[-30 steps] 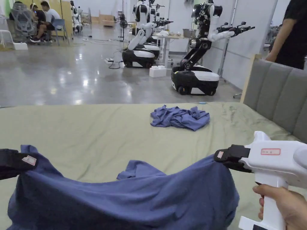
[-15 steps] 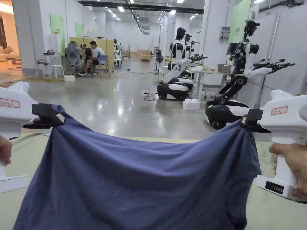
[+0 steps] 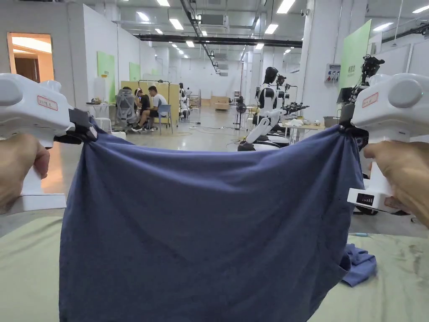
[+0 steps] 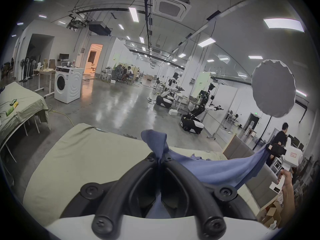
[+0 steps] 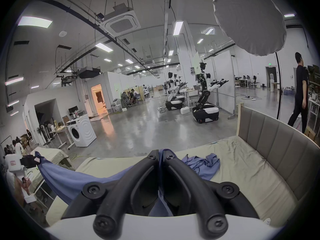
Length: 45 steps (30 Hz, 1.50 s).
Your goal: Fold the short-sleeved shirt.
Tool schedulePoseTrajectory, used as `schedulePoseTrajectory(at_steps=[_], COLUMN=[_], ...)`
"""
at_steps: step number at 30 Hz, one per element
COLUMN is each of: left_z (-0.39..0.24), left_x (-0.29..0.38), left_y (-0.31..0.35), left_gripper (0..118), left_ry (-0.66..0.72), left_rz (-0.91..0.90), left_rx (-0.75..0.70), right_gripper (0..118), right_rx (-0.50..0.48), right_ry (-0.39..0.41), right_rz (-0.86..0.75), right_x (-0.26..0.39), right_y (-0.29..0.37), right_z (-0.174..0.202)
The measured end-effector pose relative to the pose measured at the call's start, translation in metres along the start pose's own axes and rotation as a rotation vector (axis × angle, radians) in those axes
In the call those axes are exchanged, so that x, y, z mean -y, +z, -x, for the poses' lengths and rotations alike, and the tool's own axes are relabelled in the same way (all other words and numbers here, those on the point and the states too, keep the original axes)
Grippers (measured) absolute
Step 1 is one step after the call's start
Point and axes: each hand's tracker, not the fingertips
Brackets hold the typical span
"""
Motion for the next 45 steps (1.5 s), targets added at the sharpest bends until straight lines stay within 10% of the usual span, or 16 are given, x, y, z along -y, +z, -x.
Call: schedulePoseTrajectory(at_steps=[22,45], left_z=[-0.033,0.046], left_x=[-0.029,0.364], left_y=[-0.110,0.072], left_gripper=[3,3], left_ry=[0.031,0.080], left_rz=[-0.062,0.212], left_rx=[0.066,0.266], right_gripper=[4,4], right_rx=[0.050,-0.208], right_ry=[-0.026,-0.033], right_rz=[-0.073,0.290], right_x=[-0.045,0.351], right_y=[-0.072,0.161], right_z=[-0.028,-0.118])
